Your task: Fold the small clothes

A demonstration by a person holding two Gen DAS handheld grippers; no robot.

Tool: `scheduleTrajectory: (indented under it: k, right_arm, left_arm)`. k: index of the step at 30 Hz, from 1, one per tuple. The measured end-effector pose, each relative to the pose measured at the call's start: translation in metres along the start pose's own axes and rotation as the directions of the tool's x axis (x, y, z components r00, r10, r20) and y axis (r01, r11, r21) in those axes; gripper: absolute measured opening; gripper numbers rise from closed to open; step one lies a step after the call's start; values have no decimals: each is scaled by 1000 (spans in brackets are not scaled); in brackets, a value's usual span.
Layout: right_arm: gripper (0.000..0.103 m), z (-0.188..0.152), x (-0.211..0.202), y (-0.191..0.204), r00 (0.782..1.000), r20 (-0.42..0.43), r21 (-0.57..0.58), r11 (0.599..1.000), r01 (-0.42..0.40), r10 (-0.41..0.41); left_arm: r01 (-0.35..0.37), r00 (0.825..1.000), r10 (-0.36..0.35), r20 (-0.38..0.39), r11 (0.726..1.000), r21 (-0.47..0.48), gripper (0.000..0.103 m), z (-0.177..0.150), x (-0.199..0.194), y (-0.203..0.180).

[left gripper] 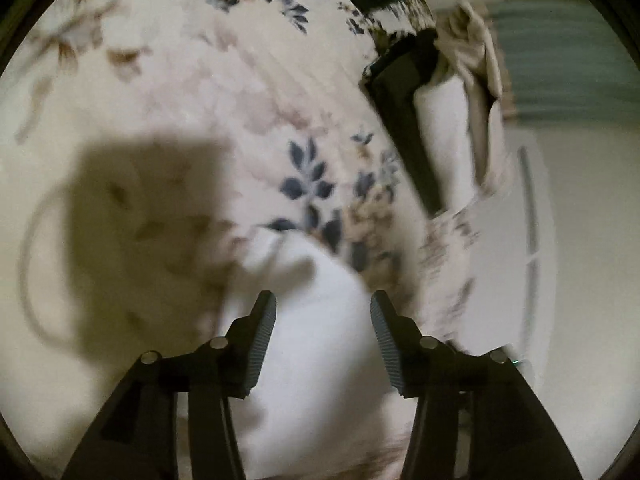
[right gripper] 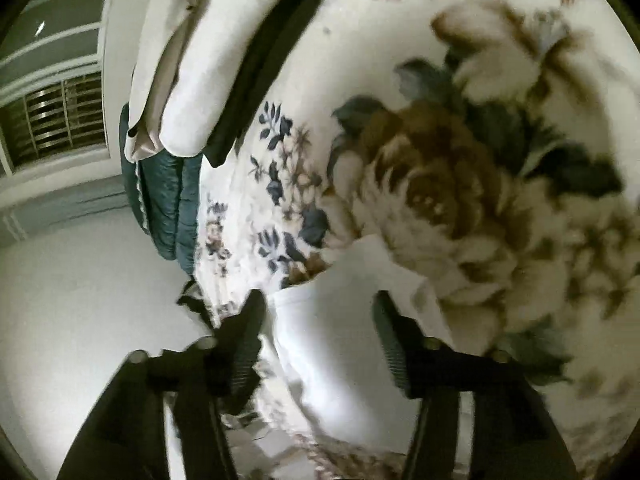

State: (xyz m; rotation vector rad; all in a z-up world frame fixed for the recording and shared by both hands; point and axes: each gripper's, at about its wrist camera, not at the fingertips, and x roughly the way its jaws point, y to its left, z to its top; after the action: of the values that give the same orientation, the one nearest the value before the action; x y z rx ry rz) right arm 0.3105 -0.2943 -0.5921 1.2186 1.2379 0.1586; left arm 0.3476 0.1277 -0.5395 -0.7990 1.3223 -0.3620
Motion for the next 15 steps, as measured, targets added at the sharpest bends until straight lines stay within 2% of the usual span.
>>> scheduleTrajectory:
  k: [3, 6, 8, 9, 10, 11, 13, 15]
  right_arm:
    - [62, -7, -13, -6, 994, 10, -75, 991, 110, -109]
    - [62, -13, -7, -11, 980, -22, -156, 969, 194, -200]
    - [62, -13, 3, -15, 971, -40, -184, 957, 223, -234]
    - [57, -11, 12, -16, 970, -49, -190, 955, 226, -239]
    - [44, -9, 19, -16, 971, -54, -194, 956, 219, -234]
    - [5, -6, 23, -13, 974, -38, -202, 956, 210, -222]
    - [3, 0, 24, -6, 973, 6, -197, 953, 229, -232]
    - [3, 6, 21, -1, 966, 68, -185, 948, 258, -249]
  left_arm:
    - [-99, 995, 101, -11, 988, 122, 49, -8, 2, -3]
    - [-108, 990, 120, -77, 983, 146, 51, -8, 27, 3]
    - [-91, 990, 106, -89, 982, 163, 47, -4, 42, 2]
    - [-88, 991, 104, -82, 979, 183, 37, -3, 47, -3]
    - [-86, 992, 104, -70, 972, 220, 1, -1, 51, -10]
    - [-102, 991, 122, -61, 959, 266, 1, 3, 55, -20]
    - [-95, 993, 109, -32, 951, 293, 1, 14, 58, -29]
    - [-86, 994, 102, -46, 958, 273, 2, 22, 60, -29]
